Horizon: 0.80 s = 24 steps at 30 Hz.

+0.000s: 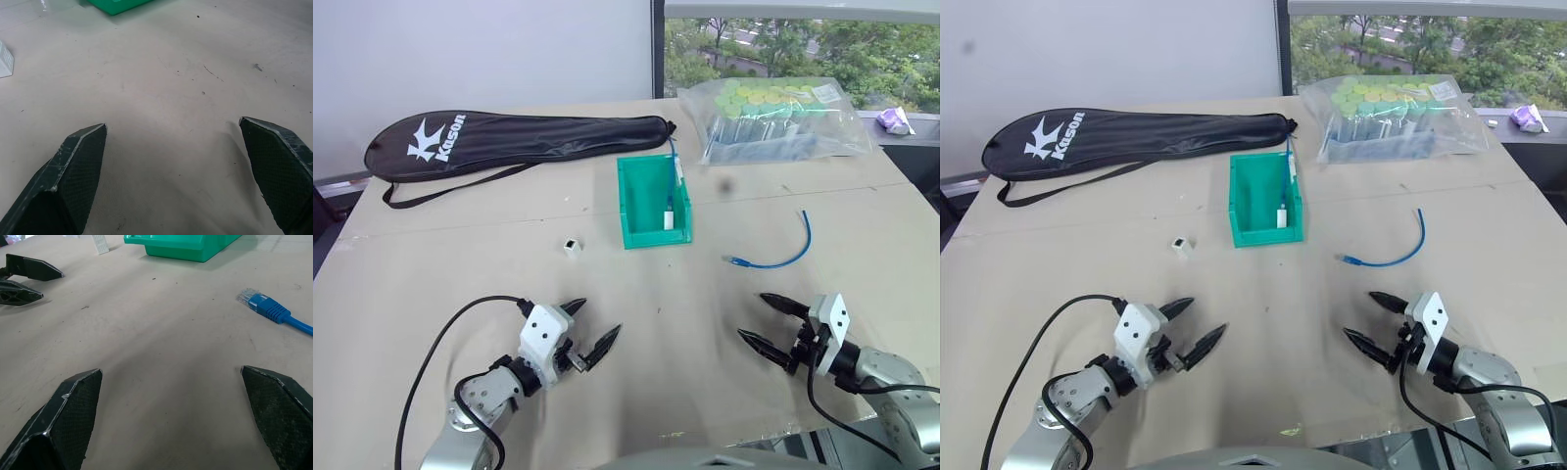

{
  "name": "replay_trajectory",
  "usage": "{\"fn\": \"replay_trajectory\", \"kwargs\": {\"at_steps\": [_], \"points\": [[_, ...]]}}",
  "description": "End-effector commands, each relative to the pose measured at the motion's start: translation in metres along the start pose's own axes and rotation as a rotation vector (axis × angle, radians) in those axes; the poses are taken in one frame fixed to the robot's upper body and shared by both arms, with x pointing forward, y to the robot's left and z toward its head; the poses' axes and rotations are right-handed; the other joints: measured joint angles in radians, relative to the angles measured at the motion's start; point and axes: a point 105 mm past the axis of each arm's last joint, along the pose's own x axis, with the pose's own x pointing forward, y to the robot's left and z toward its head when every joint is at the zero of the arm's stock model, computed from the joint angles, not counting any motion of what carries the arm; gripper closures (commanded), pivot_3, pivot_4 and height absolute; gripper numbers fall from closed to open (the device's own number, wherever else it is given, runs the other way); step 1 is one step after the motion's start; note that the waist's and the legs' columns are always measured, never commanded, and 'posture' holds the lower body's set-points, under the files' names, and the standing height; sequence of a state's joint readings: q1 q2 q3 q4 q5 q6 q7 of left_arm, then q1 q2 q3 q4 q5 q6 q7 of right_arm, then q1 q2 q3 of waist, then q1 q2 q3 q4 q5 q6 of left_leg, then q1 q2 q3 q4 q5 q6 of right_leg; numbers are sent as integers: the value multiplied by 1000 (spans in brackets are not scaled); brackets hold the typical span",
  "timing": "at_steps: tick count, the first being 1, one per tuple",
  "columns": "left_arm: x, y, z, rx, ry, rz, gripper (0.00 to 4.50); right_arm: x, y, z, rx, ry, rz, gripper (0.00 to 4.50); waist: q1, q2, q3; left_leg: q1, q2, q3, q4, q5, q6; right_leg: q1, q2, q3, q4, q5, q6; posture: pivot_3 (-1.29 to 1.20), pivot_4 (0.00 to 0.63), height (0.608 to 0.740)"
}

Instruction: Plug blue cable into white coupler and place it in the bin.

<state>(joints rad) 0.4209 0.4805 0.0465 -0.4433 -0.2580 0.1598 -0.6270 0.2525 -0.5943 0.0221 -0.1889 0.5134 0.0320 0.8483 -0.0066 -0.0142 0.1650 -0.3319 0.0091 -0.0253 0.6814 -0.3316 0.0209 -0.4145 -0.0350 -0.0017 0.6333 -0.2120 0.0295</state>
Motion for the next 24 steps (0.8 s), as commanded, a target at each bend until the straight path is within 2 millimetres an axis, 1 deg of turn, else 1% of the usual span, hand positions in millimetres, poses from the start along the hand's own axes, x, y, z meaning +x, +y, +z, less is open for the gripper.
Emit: {"fn": "replay_trajectory", "kwargs": {"at_steps": [1, 9, 18, 21, 24], "points": [[-1, -3, -1, 6, 7, -25, 62, -3, -1, 10, -54, -15, 4, 0, 0, 0, 0, 0, 0, 0, 0, 0, 0, 0, 0, 0, 0, 0, 0, 0, 150, 740], [-5, -2, -2, 20, 2, -34, 62, -6, -5, 8, -85, 1, -6, 0, 0, 0, 0, -1, 0, 0, 0, 0, 0, 0, 0, -1, -1, 0, 0, 0, 150, 740], [-4, 0, -1, 25, -6, -36, 62, -5, -6, 7, -99, 3, -1, 0, 0, 0, 0, -1, 0, -1, 0, 0, 0, 0, 0, -1, -2, 0, 0, 0, 150, 740], [-2, 4, 6, 35, -21, -38, 62, -7, -10, 10, -112, 2, -2, 0, 0, 1, 0, -2, 0, -1, 0, 0, 0, 0, 0, -1, -2, 0, 0, 0, 150, 740], [1, 7, 19, 74, -38, -93, 62, -3, -23, 23, -137, -19, -24, 0, 0, 0, 1, -2, 0, -1, 0, 0, 0, 0, 0, -1, -1, 0, 0, 0, 150, 740]]}}
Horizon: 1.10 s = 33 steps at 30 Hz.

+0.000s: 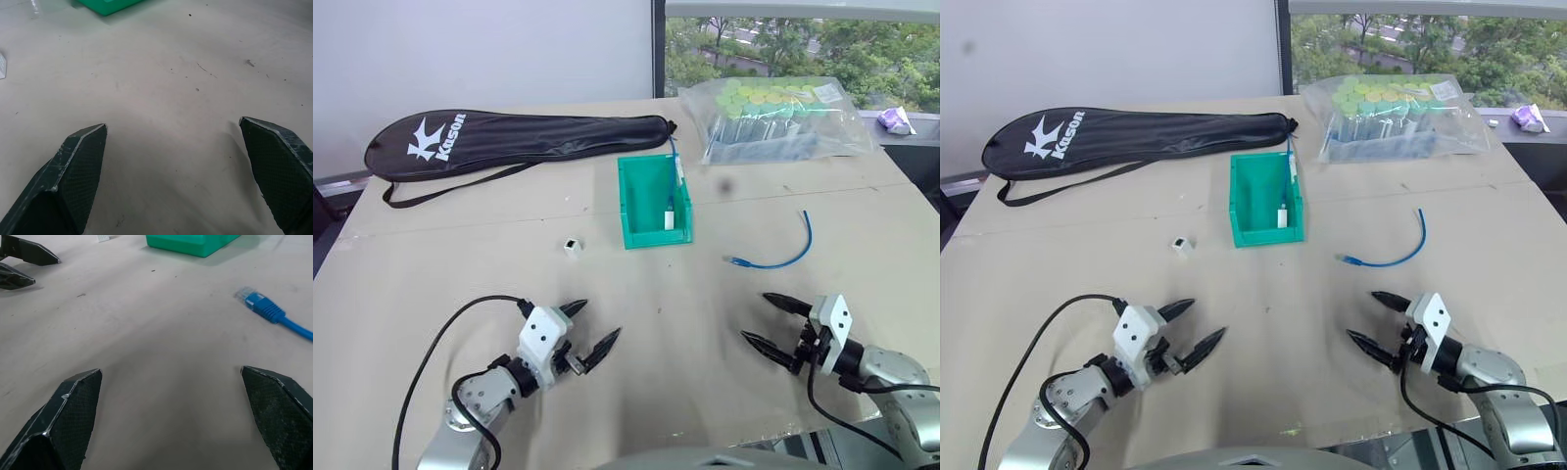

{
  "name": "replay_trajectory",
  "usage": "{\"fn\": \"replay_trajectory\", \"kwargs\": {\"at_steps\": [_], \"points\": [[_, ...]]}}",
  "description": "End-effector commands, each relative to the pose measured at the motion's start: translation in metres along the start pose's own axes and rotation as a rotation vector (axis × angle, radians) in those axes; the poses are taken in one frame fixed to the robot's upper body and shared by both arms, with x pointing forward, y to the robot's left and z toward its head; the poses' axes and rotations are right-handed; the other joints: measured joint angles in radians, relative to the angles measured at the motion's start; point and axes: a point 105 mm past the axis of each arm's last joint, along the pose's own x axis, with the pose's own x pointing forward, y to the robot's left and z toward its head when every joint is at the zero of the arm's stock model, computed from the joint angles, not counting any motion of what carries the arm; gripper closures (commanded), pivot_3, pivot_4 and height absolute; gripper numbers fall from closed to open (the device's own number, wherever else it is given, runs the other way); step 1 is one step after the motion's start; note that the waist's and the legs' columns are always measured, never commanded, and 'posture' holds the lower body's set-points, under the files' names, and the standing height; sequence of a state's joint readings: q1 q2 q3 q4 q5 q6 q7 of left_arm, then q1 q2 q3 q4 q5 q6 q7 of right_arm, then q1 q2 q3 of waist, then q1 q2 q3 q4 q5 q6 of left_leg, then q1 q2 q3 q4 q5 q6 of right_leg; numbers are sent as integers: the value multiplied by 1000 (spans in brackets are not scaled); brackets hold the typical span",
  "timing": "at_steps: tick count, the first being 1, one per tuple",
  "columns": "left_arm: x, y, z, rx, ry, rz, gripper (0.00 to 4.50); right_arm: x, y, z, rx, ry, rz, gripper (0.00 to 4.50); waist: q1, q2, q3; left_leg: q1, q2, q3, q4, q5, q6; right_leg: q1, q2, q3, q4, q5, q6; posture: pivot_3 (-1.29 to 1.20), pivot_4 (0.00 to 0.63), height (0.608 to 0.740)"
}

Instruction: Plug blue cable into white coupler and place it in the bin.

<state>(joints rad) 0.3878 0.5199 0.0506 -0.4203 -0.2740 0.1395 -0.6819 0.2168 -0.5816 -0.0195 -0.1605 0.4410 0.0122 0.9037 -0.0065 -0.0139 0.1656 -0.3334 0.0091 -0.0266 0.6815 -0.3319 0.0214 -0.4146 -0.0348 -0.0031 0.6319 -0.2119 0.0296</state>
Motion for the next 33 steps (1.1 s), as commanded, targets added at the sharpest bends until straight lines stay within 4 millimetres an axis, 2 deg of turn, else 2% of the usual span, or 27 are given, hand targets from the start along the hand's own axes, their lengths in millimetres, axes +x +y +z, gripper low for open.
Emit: {"fn": "replay_trajectory", "kwargs": {"at_steps": [1, 5, 10, 14, 18, 20, 21, 23, 24, 25, 28, 29, 33], "points": [[1, 6, 22, 52, -41, -56, 62, 0, -21, 21, -69, -27, -39, 0, 0, 0, 0, 0, 0, 0, 0, 0, 0, 0, 0, 0, 0, 0, 0, 0, 150, 740], [8, 6, 55, 164, -78, -210, 62, 17, -47, 33, -121, 42, -23, 0, -3, 1, 1, 0, 0, 0, 1, 0, 0, 0, 0, 0, 1, 0, 0, 0, 150, 740], [4, 3, 72, 226, -40, -404, 62, 28, -70, 29, -148, 160, 11, 0, -4, 1, 1, 0, -2, -1, -1, 0, 0, -1, 1, 0, 0, 3, -4, 0, 150, 740], [0, 7, 79, 253, -8, -482, 62, 32, -72, 27, -122, 219, 106, 0, -3, 1, 1, -12, -2, -1, -3, 0, 0, -12, 0, -1, -2, 5, 0, 0, 150, 740], [-4, 11, 85, 260, 5, -536, 62, 41, -72, 31, -126, 237, 178, 0, -6, 1, 1, -13, -2, -1, -3, 0, 0, -12, -1, -1, -4, 6, 0, 0, 150, 740], [-5, 12, 84, 265, 7, -543, 0, 44, -72, 33, -130, 242, 192, 1192, -6, 1, 1, -13, -2, -1, -3, 0, 0, -12, -1, -1, -4, 6, 0, 0, 150, 740], [-5, 13, 82, 269, 12, -541, 0, 44, -72, 32, -124, 247, 202, 1366, -5, 1, 1, -13, -2, -1, -3, 0, 0, -12, -1, -1, -4, 6, 0, 0, 150, 740], [-5, 14, 79, 275, 19, -535, 0, 45, -70, 31, -106, 253, 220, 2505, -5, 1, 1, -13, -2, -1, -3, 0, 0, -12, -1, -2, -4, 6, 0, 0, 150, 740], [-5, 15, 78, 276, 20, -533, 0, 45, -68, 31, -99, 256, 232, 2913, -4, 1, 1, -13, -2, -2, -3, 0, 0, -12, -1, -2, -4, 6, 0, 0, 150, 740], [-5, 15, 76, 277, 21, -528, 0, 47, -65, 32, -99, 256, 244, 2913, -4, 1, 1, -13, -2, -2, -3, 0, 0, -12, -1, -2, -4, 6, 0, 0, 150, 740], [-6, 17, 71, 280, 27, -516, 0, 53, -60, 37, -103, 244, 273, 4276, -4, 1, 1, -13, -2, -2, -3, 0, 0, -12, -1, -2, -4, 6, 0, 0, 150, 740], [-6, 18, 70, 280, 29, -515, 0, 55, -58, 38, -107, 243, 284, 4394, -5, 1, 1, -13, -2, -2, -3, 0, 0, -12, -1, -2, -4, 6, 0, 0, 150, 740], [-8, 18, 67, 281, 38, -514, 0, 67, -43, 43, -127, 233, 355, 4394, -7, 1, 1, -13, -1, -2, -3, 0, 0, -12, -1, -2, -4, 6, 0, 0, 150, 740]]}}
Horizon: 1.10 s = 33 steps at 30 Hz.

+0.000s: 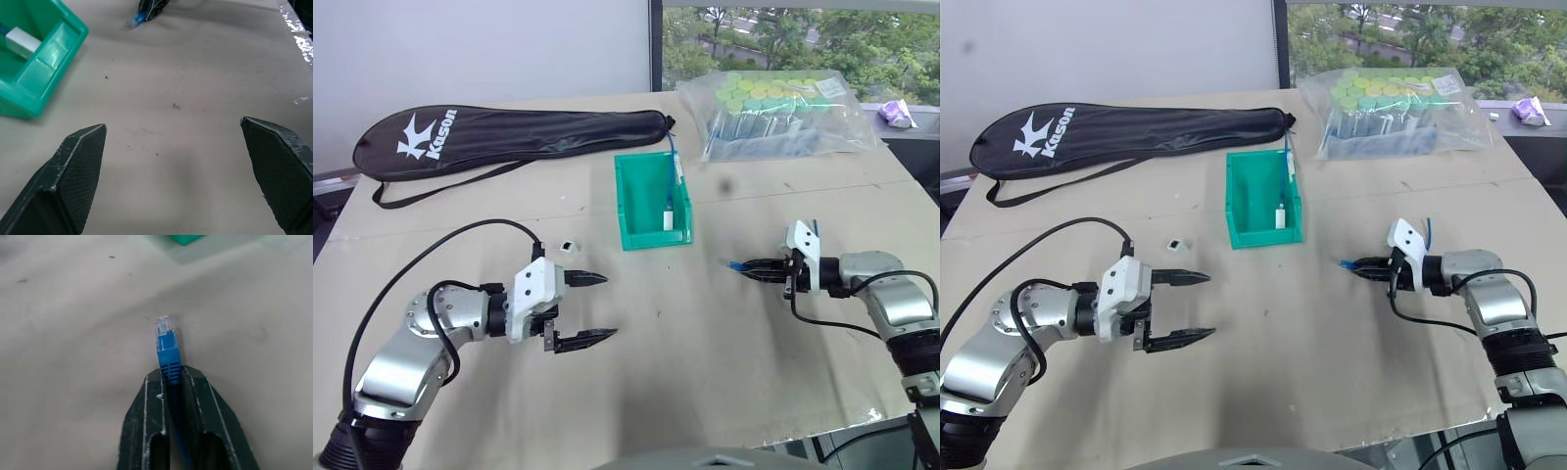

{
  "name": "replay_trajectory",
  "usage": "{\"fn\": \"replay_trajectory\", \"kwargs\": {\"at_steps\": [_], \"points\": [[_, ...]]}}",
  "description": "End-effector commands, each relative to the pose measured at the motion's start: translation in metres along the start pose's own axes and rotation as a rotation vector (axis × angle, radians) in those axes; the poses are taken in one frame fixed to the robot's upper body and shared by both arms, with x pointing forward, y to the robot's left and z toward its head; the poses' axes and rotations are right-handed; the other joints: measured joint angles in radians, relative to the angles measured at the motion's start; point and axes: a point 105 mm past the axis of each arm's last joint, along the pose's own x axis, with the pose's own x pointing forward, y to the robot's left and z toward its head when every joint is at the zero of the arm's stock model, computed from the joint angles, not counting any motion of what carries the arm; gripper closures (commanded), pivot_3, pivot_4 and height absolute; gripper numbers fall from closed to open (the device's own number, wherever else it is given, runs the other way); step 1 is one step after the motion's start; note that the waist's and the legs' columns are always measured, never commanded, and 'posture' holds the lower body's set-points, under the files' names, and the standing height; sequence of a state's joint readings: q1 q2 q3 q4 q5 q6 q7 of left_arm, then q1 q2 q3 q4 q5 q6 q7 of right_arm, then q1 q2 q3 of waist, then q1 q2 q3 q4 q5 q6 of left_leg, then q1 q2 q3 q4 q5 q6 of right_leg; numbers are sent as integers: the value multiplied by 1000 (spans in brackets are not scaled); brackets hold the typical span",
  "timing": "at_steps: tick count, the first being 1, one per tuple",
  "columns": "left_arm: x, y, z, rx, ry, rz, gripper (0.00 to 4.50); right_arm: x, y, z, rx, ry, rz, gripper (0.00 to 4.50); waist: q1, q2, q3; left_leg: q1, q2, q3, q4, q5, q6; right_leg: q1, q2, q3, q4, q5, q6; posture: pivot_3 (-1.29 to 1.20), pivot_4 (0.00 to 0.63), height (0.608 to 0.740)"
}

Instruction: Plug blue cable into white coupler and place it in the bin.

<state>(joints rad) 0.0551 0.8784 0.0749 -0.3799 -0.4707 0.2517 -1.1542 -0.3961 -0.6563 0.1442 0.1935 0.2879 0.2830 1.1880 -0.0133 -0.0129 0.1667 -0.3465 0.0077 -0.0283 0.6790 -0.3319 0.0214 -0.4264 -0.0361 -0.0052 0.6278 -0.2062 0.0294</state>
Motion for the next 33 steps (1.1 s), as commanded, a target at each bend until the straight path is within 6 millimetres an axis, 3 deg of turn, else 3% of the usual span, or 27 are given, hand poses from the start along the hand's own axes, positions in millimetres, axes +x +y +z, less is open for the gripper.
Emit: {"fn": "replay_trajectory", "kwargs": {"at_steps": [1, 6, 12, 13, 15, 16, 20, 22, 27, 33], "points": [[-4, 2, 4, 38, -3, 12, 0, 16, 14, 16, -64, -11, 93, 4394, 1, 0, 0, 0, 0, 0, 0, 0, 0, 0, 0, 0, 0, 0, 0, 0, 150, 740], [-8, 6, 4, 41, 5, 31, 0, 47, 32, 32, -127, -24, 194, 4394, 0, 0, 0, 0, 0, 0, 0, 0, 0, 0, 0, 0, 0, 0, 0, 0, 150, 740], [-11, 7, 1, 42, 21, 43, 0, 78, 36, 52, -175, -48, 223, 4394, 1, 0, 0, 0, 0, -1, 0, 1, -1, 0, 0, 0, 0, 0, 0, 0, 150, 740], [-11, 7, 0, 43, 22, 44, 0, 81, 37, 55, -183, -52, 227, 3896, 1, 0, 0, 0, 0, -1, 0, 2, -3, 0, 0, -1, 0, 0, 0, 0, 150, 740], [-11, 7, -1, 43, 26, 45, 0, 86, 39, 63, -199, -71, 234, 3517, 2, 0, 0, 0, -1, -1, 0, 2, -3, 0, -1, -1, 0, 0, 0, 0, 150, 740], [-11, 8, -2, 43, 27, 44, 0, 87, 40, 66, -199, -82, 235, 2976, 2, 0, 0, 0, -1, -1, 0, 2, -3, 0, -1, -1, 0, 0, 0, 0, 150, 740], [-5, 8, -2, 49, 29, 24, 0, 76, 35, 72, -209, -110, 183, 1062, 4, 0, 0, -2, -1, -3, 0, 2, -4, 0, -2, -2, 0, 0, 0, 0, 150, 740], [2, 9, -3, 51, 27, 9, 0, 60, 35, 72, -200, -131, 151, 114, 8, 0, 0, -2, -2, -4, 0, 2, -4, 0, -2, -3, 0, 0, 0, 0, 150, 740], [36, 23, 8, 65, -14, -22, 0, 20, 56, 62, -133, -196, 135, 39, 29, 0, 0, -3, -3, -5, 1, 2, -3, 0, -3, -4, 0, 0, 0, 0, 150, 740], [77, 34, 8, 94, 4, -91, 0, -5, 67, 38, -48, -191, -7, 39, 20, 0, 0, -2, -6, -4, 5, 0, 0, 0, -1, -2, 5, 0, 0, 0, 150, 740]]}}
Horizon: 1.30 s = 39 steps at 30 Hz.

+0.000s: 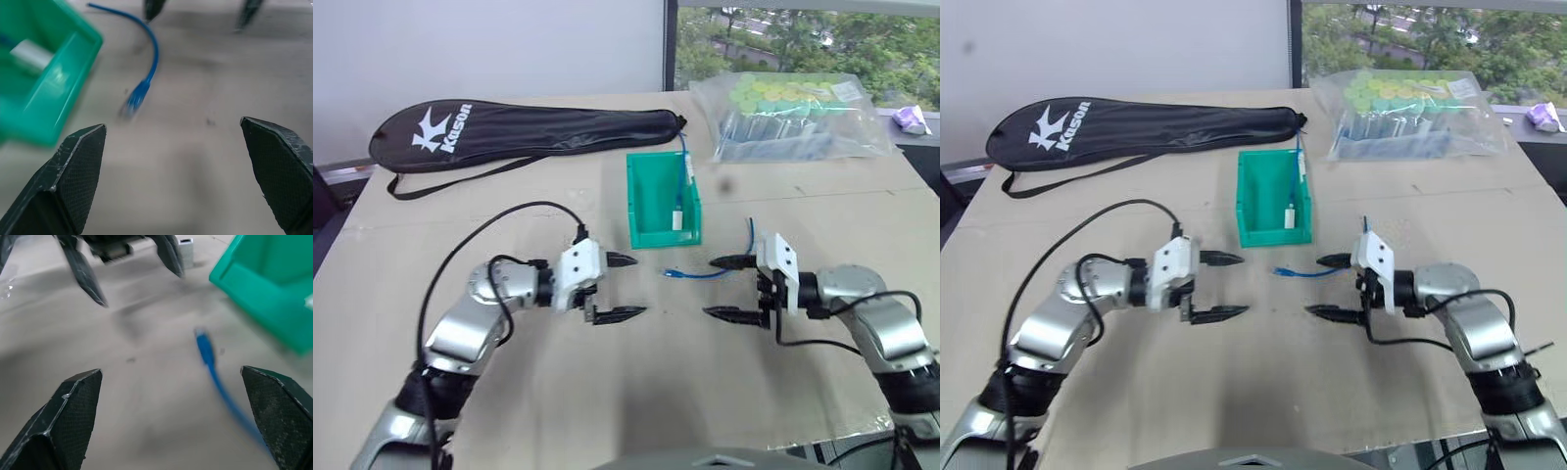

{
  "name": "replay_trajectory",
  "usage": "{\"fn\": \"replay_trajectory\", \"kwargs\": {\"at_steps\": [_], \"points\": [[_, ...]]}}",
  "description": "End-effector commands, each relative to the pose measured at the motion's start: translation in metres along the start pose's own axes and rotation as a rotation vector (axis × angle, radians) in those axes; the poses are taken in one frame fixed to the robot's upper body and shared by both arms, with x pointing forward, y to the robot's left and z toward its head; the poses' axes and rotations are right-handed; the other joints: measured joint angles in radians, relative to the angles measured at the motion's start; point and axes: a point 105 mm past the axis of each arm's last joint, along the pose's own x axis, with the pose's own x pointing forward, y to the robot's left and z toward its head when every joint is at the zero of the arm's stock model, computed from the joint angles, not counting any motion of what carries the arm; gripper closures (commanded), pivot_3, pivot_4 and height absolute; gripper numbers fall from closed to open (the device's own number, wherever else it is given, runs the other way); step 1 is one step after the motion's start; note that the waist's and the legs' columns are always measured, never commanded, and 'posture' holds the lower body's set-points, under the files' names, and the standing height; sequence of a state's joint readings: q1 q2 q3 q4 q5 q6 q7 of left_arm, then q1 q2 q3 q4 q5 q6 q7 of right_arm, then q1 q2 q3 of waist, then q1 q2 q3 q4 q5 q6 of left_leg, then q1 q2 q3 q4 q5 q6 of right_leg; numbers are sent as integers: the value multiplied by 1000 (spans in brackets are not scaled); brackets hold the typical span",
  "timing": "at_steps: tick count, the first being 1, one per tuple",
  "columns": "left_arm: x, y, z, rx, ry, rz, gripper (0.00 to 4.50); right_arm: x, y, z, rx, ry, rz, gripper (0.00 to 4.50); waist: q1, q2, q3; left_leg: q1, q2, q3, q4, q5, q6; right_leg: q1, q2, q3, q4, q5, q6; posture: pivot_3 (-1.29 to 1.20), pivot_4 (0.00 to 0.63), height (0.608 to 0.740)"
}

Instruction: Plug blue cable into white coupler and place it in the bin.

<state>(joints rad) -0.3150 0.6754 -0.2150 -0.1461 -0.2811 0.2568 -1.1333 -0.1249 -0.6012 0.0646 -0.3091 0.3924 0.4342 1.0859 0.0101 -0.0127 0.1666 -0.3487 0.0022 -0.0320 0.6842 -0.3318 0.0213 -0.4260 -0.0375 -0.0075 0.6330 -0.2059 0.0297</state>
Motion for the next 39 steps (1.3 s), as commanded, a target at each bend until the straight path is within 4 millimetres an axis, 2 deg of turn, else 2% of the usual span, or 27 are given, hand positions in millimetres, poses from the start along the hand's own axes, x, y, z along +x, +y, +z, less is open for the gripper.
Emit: {"fn": "replay_trajectory", "kwargs": {"at_steps": [1, 7, 13, 18, 24, 27, 31, 32, 35, 39], "points": [[12, 3, -2, 30, 36, -38, 0, -12, 2, 7, -22, -22, -77, 39, -6, -1, 0, 1, 0, 1, 0, 0, 0, 0, 0, 1, 1, 0, 0, 0, 150, 740], [29, 18, -10, 67, 116, -50, 0, -25, 11, -1, 39, -67, -215, 39, -7, -1, 0, 3, 0, 0, 2, 0, 0, 0, 3, 2, 7, -1, 0, 0, 150, 740], [33, 33, -16, 86, 176, 0, 0, -45, 26, 2, 46, -162, -298, 39, -4, -1, 0, 3, 0, 1, 3, 0, 0, 0, 3, 3, 8, -1, 0, 0, 150, 740], [32, 31, -25, 64, 207, -18, 0, -51, 28, 7, 62, -188, -313, 39, -5, -2, -1, 4, 0, 2, 4, 0, 0, 1, 3, 5, 8, -1, 0, 0, 150, 740], [32, 33, -25, 42, 205, -12, 0, -51, 27, 5, 74, -183, -309, 39, -4, -2, -1, 5, 1, 1, 4, 0, 0, 2, 3, 4, 8, -1, 0, 0, 150, 740], [30, 32, -26, 34, 212, -15, 769, -49, 25, 5, 71, -180, -305, 0, -4, -2, -1, 5, 0, 1, 4, 0, 0, 2, 3, 4, 8, -1, 0, 0, 150, 740], [27, 31, -26, 29, 218, -20, 2778, -48, 24, 4, 67, -178, -300, 0, -4, -2, -2, 6, 0, 1, 4, 0, 0, 2, 3, 4, 8, -1, 0, 0, 150, 740], [26, 30, -26, 27, 219, -21, 3087, -47, 23, 4, 66, -178, -298, 0, -4, -2, -2, 6, 1, 1, 4, 0, 0, 2, 3, 4, 8, -1, 0, 0, 150, 740], [23, 28, -26, 23, 225, -31, 4423, -46, 22, 5, 62, -179, -294, 0, -5, -2, -2, 5, 1, 1, 4, 0, 0, 2, 3, 4, 8, -1, 0, 0, 150, 740], [19, 23, -22, 19, 215, -52, 4480, -43, 23, 5, 62, -177, -282, 0, -7, -2, -2, 5, 1, 1, 4, 0, 0, 2, 3, 4, 8, -1, 0, 0, 150, 740]]}}
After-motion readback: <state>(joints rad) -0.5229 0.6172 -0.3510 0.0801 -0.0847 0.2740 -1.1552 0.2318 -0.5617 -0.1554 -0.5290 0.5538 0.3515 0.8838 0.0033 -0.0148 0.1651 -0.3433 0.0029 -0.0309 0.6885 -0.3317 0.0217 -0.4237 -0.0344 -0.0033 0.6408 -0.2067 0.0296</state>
